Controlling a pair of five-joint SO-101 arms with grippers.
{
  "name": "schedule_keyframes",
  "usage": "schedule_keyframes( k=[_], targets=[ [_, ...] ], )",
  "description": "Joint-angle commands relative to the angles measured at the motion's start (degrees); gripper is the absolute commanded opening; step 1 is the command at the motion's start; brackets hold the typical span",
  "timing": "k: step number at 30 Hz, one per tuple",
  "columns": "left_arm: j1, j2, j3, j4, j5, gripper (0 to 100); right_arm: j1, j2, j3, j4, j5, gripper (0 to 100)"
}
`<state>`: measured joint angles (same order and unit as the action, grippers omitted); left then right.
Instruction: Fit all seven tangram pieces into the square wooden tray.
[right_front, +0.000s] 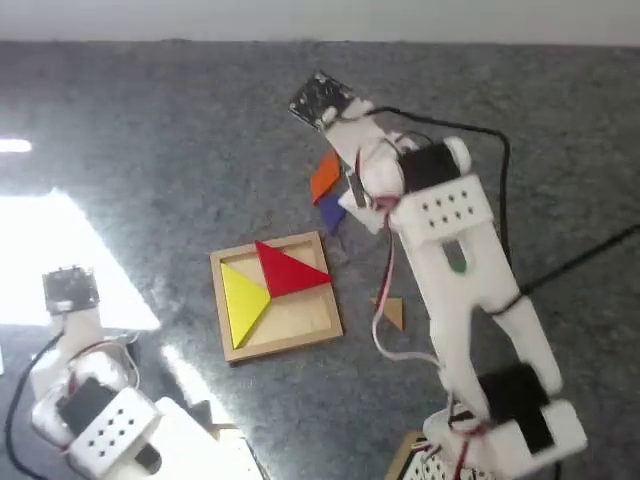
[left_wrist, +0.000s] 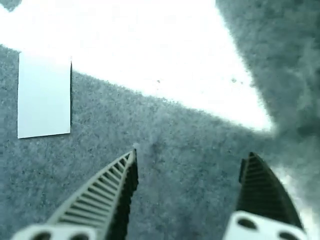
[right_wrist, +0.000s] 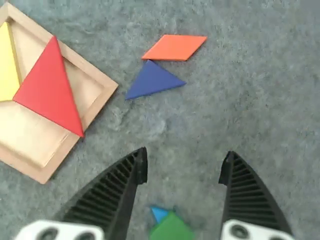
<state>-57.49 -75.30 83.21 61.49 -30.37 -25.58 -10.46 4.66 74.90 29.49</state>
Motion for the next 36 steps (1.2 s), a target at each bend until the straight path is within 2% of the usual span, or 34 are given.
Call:
schedule_keyframes(
  k=[1, 4, 7, 11, 15, 19, 23, 29, 36],
  targets=[
    [5.36, 8.97, -25.27, 16.18, 2.37, 32, -0.04, -12.7, 19.96, -12.44, -0.79, 23.5],
    [3.69, 20.31, -34.15, 16.79, 3.69, 32, -2.77, -16.75, 34.46, -23.78, -0.79, 23.3],
    [-0.88, 33.41, -40.75, 13.54, 3.87, 32, -6.02, -16.31, 42.55, -32.31, -0.79, 23.4],
    [-6.86, 50.29, -53.32, 10.73, 3.43, 32, -9.1, -13.23, 44.75, -33.54, -0.79, 23.4],
    [-10.29, 64.88, -69.23, 14.51, 3.34, 32, -10.51, -9.63, 44.75, -35.38, -0.7, 23.4],
    [-10.55, 76.4, -82.86, 22.42, 3.25, 32, -13.23, -6.99, 44.66, -37.41, -0.7, 23.4],
    [-8.88, 83.78, -89.63, 23.3, 3.6, 32, -16.04, -4.53, 44.48, -40.22, -0.26, 23.4],
    [-4.22, 89.49, -90.15, 14.15, 8.26, 32, -16.04, 1.01, 40.0, -39.43, -0.35, 23.4],
    [-2.9, 97.14, -90.15, 0.79, 16.88, 32, -15.87, 9.27, 32.7, -38.37, -0.18, 23.4]
  ],
)
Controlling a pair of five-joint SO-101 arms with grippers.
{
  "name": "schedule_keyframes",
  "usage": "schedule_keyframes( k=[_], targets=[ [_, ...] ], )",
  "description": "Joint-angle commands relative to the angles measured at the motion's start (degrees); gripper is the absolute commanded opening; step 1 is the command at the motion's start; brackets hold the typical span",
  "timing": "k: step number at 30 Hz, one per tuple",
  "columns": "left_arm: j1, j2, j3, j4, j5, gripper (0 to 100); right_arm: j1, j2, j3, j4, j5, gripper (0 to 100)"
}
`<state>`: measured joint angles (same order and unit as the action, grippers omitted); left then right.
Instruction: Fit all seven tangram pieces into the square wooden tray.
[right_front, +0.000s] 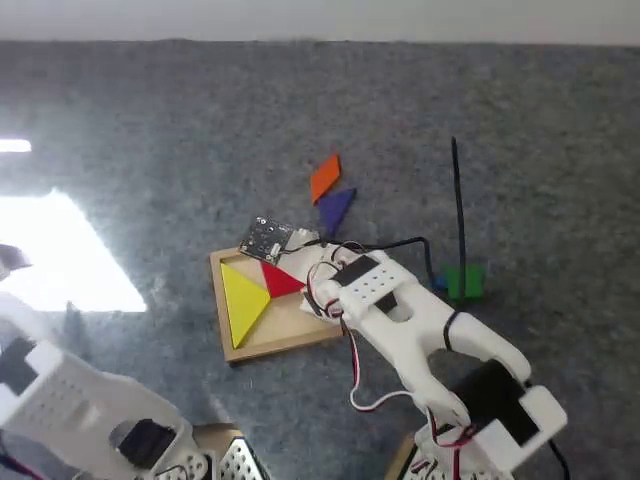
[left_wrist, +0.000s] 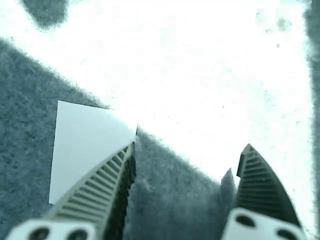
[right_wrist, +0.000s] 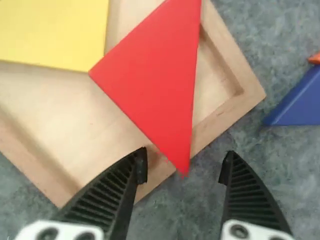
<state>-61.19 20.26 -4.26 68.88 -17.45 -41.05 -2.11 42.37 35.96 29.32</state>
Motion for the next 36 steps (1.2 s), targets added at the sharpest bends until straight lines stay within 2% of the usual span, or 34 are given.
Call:
schedule_keyframes(
  k=[1, 4, 9, 15, 20, 28, 32, 36],
  targets=[
    [0.88, 2.55, -2.68, -7.74, 4.31, 32, 0.04, 1.54, -5.71, 0.57, 0.0, 23.4],
    [1.23, 4.57, -2.68, -10.37, 4.66, 32, 2.24, 2.33, -7.47, 0.57, 0.35, 23.4],
    [3.43, 5.19, -2.95, -11.87, 4.84, 32, 5.58, 2.59, -8.97, 0.57, 6.42, 23.4],
    [8.18, 5.19, -3.03, -11.96, 4.84, 32, 6.11, 2.86, -10.73, 0.04, 6.42, 23.4],
    [11.16, 5.27, -2.77, -11.6, 4.84, 32, 5.67, 4.18, -16.79, 0.31, 2.81, 23.2],
    [9.93, 5.19, -4.7, -11.6, 4.84, 32, 4.79, 14.81, -24.88, 6.9, 2.81, 23.4],
    [7.38, 5.1, -6.2, -11.43, 4.84, 32, 6.11, 11.21, -24.7, 9.27, 2.46, 23.4],
    [6.68, 5.19, -6.55, -10.99, 4.84, 32, 5.67, 4.0, -18.37, 8.31, 2.64, 23.4]
  ],
)
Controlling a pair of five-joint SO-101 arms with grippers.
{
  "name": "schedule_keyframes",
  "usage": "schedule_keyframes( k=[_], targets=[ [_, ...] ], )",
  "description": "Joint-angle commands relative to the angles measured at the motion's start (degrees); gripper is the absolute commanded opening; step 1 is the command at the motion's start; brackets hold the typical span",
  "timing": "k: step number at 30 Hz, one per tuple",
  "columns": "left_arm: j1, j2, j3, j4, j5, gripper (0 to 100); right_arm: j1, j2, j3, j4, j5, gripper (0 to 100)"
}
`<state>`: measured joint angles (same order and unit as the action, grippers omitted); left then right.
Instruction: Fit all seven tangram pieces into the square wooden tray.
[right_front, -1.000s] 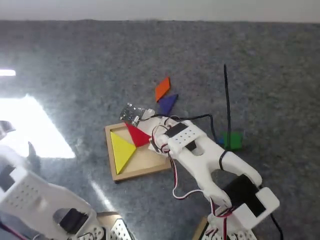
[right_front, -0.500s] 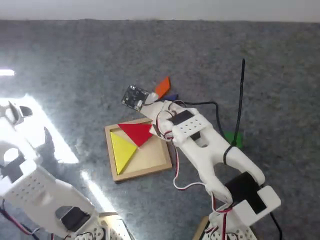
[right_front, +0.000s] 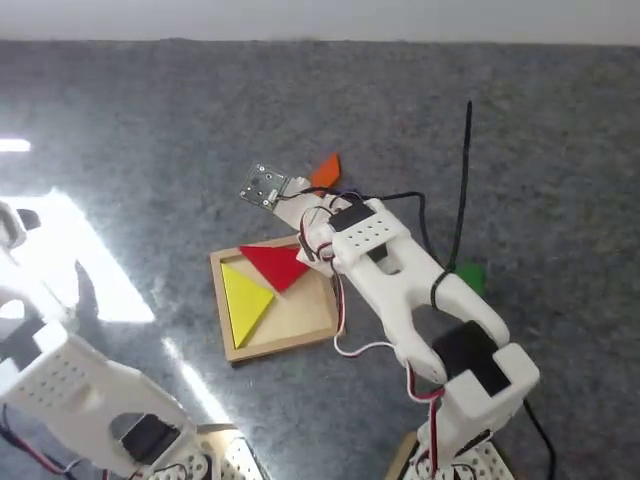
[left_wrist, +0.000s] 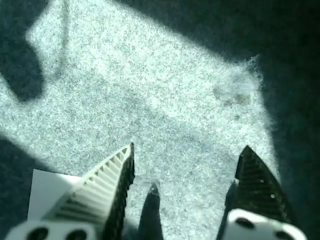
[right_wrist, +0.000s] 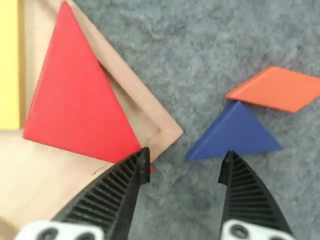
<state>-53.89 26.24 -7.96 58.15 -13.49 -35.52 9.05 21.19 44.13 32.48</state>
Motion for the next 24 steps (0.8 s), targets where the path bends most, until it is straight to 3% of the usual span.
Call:
schedule_keyframes(
  k=[1, 5, 10, 19, 24],
  targets=[
    [-0.62, -0.62, -2.86, -0.26, 0.88, 32, -0.57, -8.92, 5.45, -1.01, -0.53, 23.4],
    [-0.7, -0.35, -2.77, -0.26, 0.79, 32, -2.42, -14.55, 15.12, -5.41, -0.35, 23.4],
    [-0.7, -0.26, -2.77, -0.09, 0.79, 32, -2.24, -14.9, 16.0, -6.02, -0.35, 23.3],
    [-0.7, -0.26, -2.77, -0.26, 0.79, 32, -2.24, 1.45, 2.99, -5.49, -0.35, 23.2],
    [-0.62, -0.18, -2.77, -0.35, 0.79, 32, -2.59, 2.59, -0.18, -5.49, -0.53, 23.2]
  ],
)
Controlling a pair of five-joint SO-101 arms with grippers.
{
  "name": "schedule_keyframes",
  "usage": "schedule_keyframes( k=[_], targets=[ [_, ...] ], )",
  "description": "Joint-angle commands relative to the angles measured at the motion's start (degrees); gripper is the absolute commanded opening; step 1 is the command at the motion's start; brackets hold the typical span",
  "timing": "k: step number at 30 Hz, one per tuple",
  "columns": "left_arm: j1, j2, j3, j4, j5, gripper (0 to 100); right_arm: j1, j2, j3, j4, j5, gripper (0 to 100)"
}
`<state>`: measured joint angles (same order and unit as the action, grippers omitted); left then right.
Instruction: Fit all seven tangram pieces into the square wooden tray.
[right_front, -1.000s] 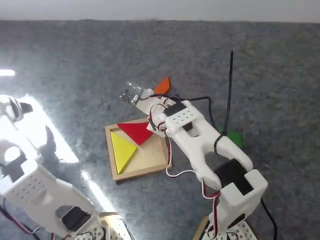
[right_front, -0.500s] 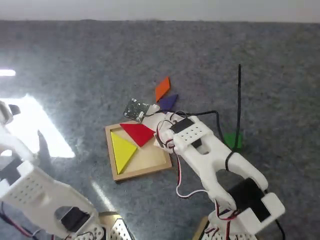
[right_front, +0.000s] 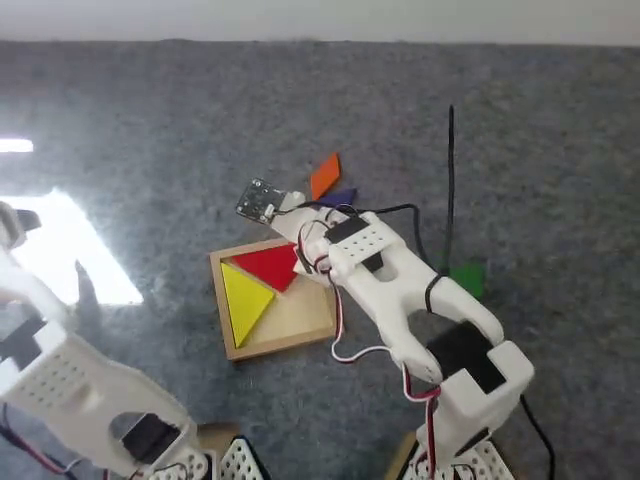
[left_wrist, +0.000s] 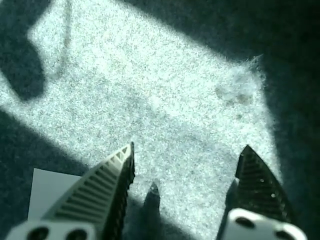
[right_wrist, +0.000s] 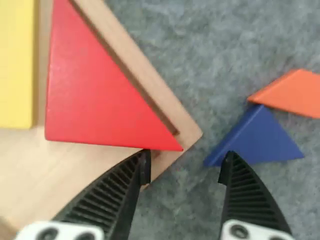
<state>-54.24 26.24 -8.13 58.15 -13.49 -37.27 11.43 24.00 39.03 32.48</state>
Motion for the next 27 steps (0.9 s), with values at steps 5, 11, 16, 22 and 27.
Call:
schedule_keyframes(
  k=[5, 11, 16, 22, 27],
  targets=[
    [-0.26, -0.18, -2.59, -0.35, 0.79, 32, -2.77, 0.75, -2.73, -0.48, -0.53, 23.2],
    [-0.26, -0.18, -2.51, -0.35, 0.79, 32, 4.26, -2.51, -5.63, -0.13, -2.99, 23.2],
    [0.18, -0.18, -1.89, -0.53, 0.79, 32, 10.68, -0.92, -17.14, 4.97, -23.47, 23.2],
    [0.88, -0.18, -0.13, -2.2, 0.53, 32, 3.82, 15.43, -35.69, 4.09, -27.87, 23.2],
    [-0.35, -0.18, -0.13, -2.46, 0.35, 32, 4.88, 30.73, -54.15, 6.99, -26.29, 23.1]
  ],
)
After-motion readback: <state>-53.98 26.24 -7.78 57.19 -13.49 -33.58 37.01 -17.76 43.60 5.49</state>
